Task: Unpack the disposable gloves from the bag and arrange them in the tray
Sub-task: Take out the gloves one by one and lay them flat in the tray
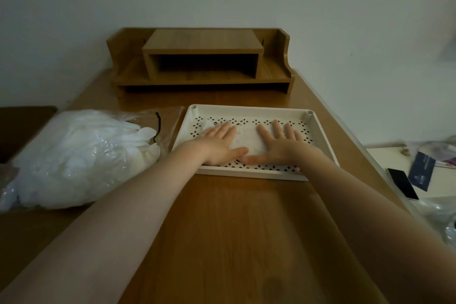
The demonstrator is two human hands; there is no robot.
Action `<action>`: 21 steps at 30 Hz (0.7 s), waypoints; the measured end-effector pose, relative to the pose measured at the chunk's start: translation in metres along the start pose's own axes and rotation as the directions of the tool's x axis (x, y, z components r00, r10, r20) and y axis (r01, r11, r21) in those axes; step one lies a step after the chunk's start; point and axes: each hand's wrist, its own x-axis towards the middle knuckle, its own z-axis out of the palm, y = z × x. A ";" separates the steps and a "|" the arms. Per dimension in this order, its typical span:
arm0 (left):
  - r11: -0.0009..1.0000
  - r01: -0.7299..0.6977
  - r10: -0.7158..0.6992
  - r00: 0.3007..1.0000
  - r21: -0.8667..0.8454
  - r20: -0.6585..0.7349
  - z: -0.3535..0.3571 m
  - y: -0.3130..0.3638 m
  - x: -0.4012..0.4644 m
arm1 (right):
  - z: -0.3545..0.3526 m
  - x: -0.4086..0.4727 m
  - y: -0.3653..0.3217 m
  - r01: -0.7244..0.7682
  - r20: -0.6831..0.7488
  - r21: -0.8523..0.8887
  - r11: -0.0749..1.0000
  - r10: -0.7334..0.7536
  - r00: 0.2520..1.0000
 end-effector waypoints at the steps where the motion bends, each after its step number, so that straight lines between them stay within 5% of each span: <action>1: 0.999 0.039 -0.038 0.999 0.016 -0.005 0.000 -0.003 -0.002 | 0.000 -0.002 0.003 -0.022 -0.005 0.018 1.000 0.022 1.000; 5: 0.990 0.136 -0.134 0.989 0.033 -0.059 0.000 -0.006 -0.009 | -0.004 -0.012 0.011 -0.125 -0.004 0.057 0.990 0.126 0.992; 8: 0.996 0.019 -0.042 0.962 -0.089 -0.270 -0.014 -0.001 -0.025 | -0.011 -0.016 0.001 -0.091 -0.153 0.092 0.992 0.105 0.983; 13: 0.846 -0.363 -0.032 0.698 -0.392 -0.715 -0.053 -0.005 -0.081 | -0.031 -0.034 -0.058 0.289 -0.567 0.292 0.912 -0.079 0.820; 16: 0.830 -0.337 -0.196 0.571 -0.445 -0.797 -0.054 -0.033 -0.103 | -0.037 -0.042 -0.105 0.570 -0.723 0.319 0.757 -0.194 0.663; 19: 0.790 -0.324 -0.304 0.531 -0.521 -0.791 -0.047 -0.061 -0.113 | -0.035 -0.047 -0.144 0.707 -0.717 0.255 0.659 -0.362 0.596; 21: 0.798 -0.292 -0.309 0.553 -0.527 -0.774 -0.039 -0.073 -0.116 | -0.031 -0.047 -0.164 0.748 -0.583 0.211 0.629 -0.534 0.613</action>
